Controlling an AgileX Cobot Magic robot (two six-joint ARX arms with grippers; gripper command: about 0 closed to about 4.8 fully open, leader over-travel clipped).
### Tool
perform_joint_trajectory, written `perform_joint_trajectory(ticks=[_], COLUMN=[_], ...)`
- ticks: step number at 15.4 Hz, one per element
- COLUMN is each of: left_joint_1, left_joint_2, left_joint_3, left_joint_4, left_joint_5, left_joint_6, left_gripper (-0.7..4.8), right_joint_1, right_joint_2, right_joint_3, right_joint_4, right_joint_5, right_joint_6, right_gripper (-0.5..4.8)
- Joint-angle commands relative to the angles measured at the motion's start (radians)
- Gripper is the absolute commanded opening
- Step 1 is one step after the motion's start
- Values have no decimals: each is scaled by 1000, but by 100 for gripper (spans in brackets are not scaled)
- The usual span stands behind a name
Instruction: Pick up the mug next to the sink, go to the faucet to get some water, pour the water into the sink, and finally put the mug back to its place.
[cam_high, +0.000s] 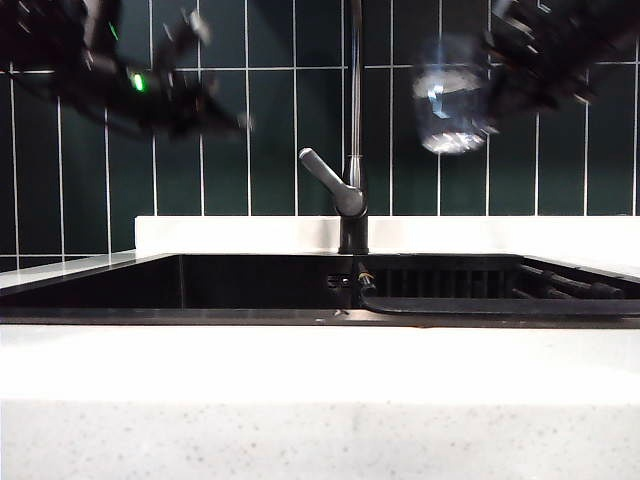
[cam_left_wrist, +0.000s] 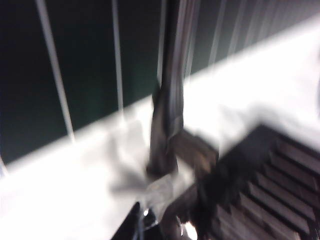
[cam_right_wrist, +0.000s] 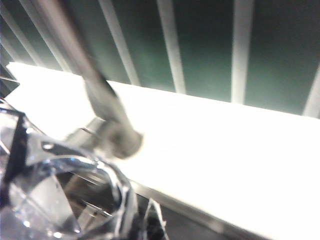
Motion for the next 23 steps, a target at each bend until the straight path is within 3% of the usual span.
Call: perform_joint_trajectory(ticks=[1, 4, 9, 12, 16, 23], left_joint_1=[-57, -110, -124, -125, -125, -125], left_joint_2=[-128, -224, -362, -524, -742, -1095], left_joint_3=[-157, -313, -564, -728, -901, -1162], left_joint_4=[143, 233, 389, 395, 394, 351], left_joint_5=[-136, -244, -269, -340, -432, -444], left_joint_6=[-5, -3, -92, -102, -120, -232], left_gripper=[-6, -6, -5, -5, -6, -5], right_joint_1=[-23, -26, -26, -26, -21, 107], right_joint_2=[-44, -111, -224, -270, -343, -429], right_joint_3=[-142, -292, -410, -454, -495, -502], right_joint_4=[244, 379, 394, 384, 304, 119], right_joint_5=[-51, -4, 36, 45, 149, 431], right_joint_6=[8, -29, -98, -128, -243, -562], right_gripper=[-6, -6, -6, -6, -6, -6])
